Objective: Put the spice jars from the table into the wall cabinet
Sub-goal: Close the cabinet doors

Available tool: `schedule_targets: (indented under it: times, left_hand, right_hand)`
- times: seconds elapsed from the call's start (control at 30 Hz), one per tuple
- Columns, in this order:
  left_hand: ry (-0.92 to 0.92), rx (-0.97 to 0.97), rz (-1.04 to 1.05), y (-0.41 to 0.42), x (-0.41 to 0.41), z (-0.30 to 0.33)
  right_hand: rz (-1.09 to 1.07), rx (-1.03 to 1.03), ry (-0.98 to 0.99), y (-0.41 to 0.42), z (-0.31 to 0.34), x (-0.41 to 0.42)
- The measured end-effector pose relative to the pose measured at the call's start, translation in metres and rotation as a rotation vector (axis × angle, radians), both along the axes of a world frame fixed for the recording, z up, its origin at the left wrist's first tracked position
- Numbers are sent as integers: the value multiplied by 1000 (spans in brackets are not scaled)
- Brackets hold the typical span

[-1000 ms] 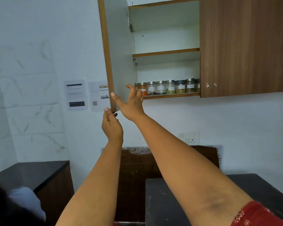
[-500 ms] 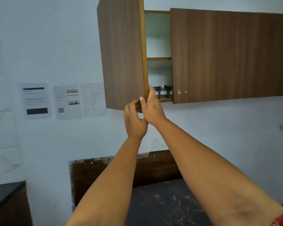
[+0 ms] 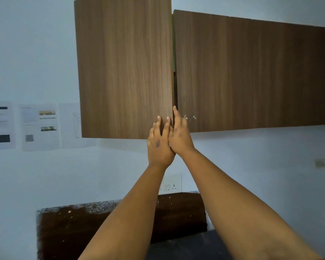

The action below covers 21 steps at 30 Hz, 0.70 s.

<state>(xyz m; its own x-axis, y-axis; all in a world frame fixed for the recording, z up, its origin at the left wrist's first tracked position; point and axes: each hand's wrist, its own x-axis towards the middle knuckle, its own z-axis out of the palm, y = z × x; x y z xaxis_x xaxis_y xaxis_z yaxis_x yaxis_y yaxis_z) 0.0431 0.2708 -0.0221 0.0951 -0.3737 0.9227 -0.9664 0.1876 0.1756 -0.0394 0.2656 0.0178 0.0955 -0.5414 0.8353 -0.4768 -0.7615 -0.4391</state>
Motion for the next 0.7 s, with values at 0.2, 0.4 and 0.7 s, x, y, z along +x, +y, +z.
schedule_targets:
  times: [0.2,0.4,0.7]
  left_hand:
    - [-70,24,137,-60,-12,5]
    - [-141,100,202,-101,-4,10]
    - [-311,385,309,-144,20,34]
  right_hand:
    - [-56,-32,50,-74,-1,-11]
    - [-253,-122,153,-130,-3,-9]
    - [-318,-77,389,-207,-3,-8]
